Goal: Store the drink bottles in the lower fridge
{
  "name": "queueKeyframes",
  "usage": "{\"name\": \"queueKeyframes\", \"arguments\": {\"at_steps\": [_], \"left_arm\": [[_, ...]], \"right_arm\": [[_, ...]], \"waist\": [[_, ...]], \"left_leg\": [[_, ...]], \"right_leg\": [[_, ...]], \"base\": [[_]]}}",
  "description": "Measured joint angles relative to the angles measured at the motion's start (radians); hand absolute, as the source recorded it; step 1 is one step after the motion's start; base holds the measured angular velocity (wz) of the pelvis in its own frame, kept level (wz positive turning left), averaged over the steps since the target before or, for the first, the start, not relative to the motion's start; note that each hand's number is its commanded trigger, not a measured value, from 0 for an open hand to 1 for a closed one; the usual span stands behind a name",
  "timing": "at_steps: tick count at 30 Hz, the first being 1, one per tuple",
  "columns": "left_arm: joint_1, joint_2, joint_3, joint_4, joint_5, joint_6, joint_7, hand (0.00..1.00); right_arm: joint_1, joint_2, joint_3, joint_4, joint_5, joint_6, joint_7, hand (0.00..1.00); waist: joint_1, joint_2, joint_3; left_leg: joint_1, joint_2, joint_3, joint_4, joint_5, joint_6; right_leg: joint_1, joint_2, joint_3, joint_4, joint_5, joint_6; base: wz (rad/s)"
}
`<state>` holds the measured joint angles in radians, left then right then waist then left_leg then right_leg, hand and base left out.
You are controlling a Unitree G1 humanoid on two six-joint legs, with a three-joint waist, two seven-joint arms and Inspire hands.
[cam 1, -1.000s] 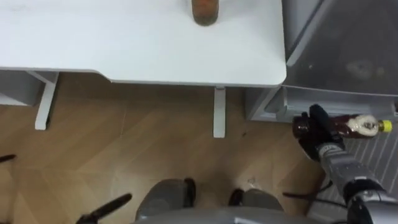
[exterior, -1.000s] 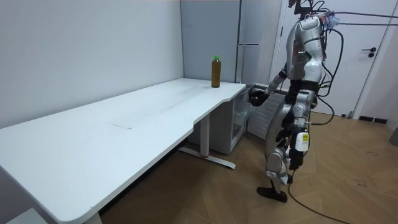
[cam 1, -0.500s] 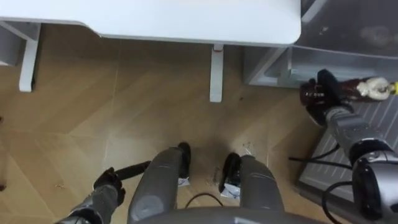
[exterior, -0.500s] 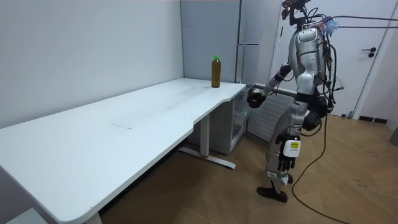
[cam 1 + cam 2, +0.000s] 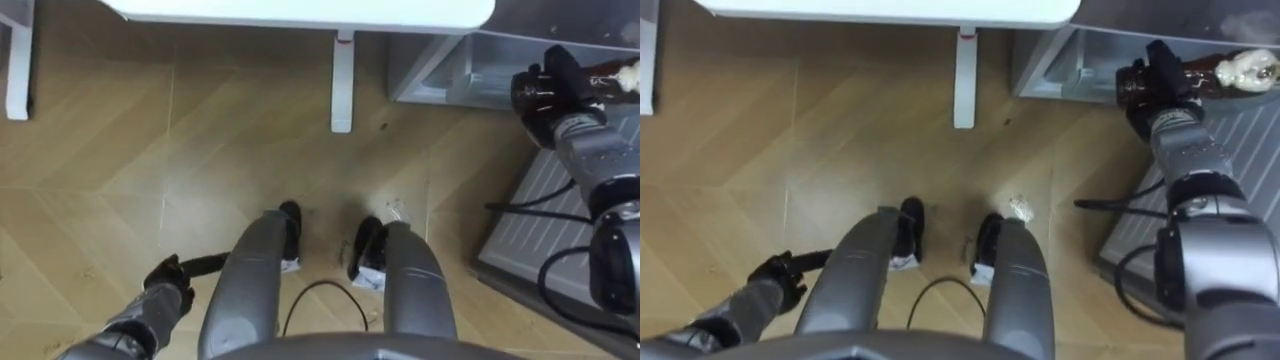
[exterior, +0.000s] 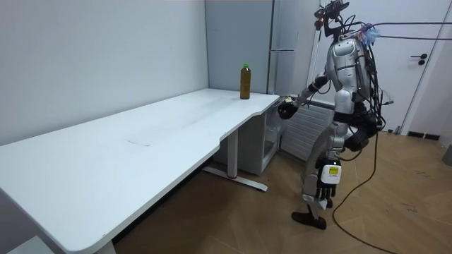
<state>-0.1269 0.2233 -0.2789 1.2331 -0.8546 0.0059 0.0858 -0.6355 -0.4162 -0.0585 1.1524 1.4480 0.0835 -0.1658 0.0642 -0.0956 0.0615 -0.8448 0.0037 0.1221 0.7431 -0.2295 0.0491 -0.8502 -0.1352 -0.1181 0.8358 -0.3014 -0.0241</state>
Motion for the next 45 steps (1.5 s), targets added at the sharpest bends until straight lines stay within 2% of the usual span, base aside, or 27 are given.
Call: {"name": "queueKeyframes", "arguments": {"at_steps": [5,8,12,13,19,29,30,31,37,45], "left_arm": [[-0.004,0.014,0.000,0.000,0.000,-0.007,0.013,0.00],[-0.006,0.020,0.001,0.000,0.006,-0.009,0.020,0.00],[-0.004,0.020,-0.001,-0.016,0.001,-0.013,0.028,0.00],[-0.003,0.020,-0.002,-0.026,-0.002,-0.013,0.032,0.00],[-0.002,0.017,-0.041,-0.050,-0.008,-0.023,0.043,0.00],[0.010,0.016,-0.061,-0.079,-0.008,-0.024,0.061,0.00],[0.011,0.016,-0.061,-0.079,-0.008,-0.024,0.061,0.00],[0.011,0.017,-0.061,-0.078,-0.008,-0.024,0.061,0.00],[0.012,0.021,-0.091,-0.083,-0.016,-0.021,0.061,0.00],[0.020,0.024,-0.141,-0.114,-0.017,-0.010,0.061,0.00]], "right_arm": [[-0.036,-0.015,-0.001,-0.027,0.025,-0.003,-0.043,1.00],[-0.043,-0.019,-0.005,-0.063,0.045,-0.021,-0.060,1.00],[-0.072,-0.020,-0.005,-0.078,0.099,-0.050,-0.073,1.00],[-0.074,-0.021,-0.005,-0.086,0.111,-0.057,-0.073,1.00],[-0.082,-0.021,-0.004,-0.147,0.128,-0.093,-0.074,1.00],[-0.093,-0.021,-0.004,-0.145,0.158,-0.111,-0.071,1.00],[-0.093,-0.021,-0.004,-0.145,0.161,-0.112,-0.071,0.15],[-0.094,-0.021,-0.004,-0.145,0.162,-0.112,-0.071,0.00],[-0.096,-0.022,-0.004,-0.145,0.162,-0.113,-0.070,0.00],[-0.096,-0.022,0.021,-0.141,0.167,-0.113,-0.063,0.00]], "waist": [[-0.013,-0.001,0.0001],[-0.025,0.001,-0.0002],[-0.028,0.013,-0.0024],[-0.027,0.016,-0.0032],[-0.011,0.032,-0.0057],[0.022,0.034,-0.0060],[0.025,0.034,-0.0058],[0.025,0.034,-0.0056],[0.027,0.046,-0.0050],[0.047,0.048,-0.0054]], "left_leg": [[-0.036,-0.001,0.011,0.015,-0.004,0.006],[-0.070,0.000,0.012,0.032,-0.006,0.008],[-0.106,0.011,0.017,0.067,-0.023,0.010],[-0.115,0.018,0.020,0.078,-0.028,0.011],[-0.147,0.016,0.048,0.100,-0.036,0.018],[-0.161,0.016,0.061,0.099,-0.037,0.014],[-0.162,0.016,0.061,0.098,-0.037,0.014],[-0.163,0.016,0.061,0.097,-0.037,0.014],[-0.165,0.015,0.060,0.096,-0.037,0.014],[-0.165,0.015,0.057,0.099,-0.039,0.013]], "right_leg": [[-0.045,-0.002,0.006,0.016,0.004,-0.001],[-0.079,-0.003,0.008,0.032,0.005,-0.001],[-0.113,0.001,0.013,0.056,-0.001,-0.001],[-0.123,0.001,0.015,0.067,-0.004,-0.001],[-0.176,-0.004,0.043,0.108,-0.012,0.004],[-0.200,-0.009,0.044,0.123,-0.022,-0.007],[-0.200,-0.008,0.044,0.122,-0.022,-0.007],[-0.201,-0.009,0.044,0.122,-0.022,-0.007],[-0.203,-0.021,0.034,0.123,-0.026,-0.008],[-0.202,-0.017,0.033,0.122,-0.026,-0.009]], "base": [[-0.07],[0.00],[-0.06],[-0.06],[-0.04],[0.00],[0.00],[0.00],[0.02],[0.00]]}}
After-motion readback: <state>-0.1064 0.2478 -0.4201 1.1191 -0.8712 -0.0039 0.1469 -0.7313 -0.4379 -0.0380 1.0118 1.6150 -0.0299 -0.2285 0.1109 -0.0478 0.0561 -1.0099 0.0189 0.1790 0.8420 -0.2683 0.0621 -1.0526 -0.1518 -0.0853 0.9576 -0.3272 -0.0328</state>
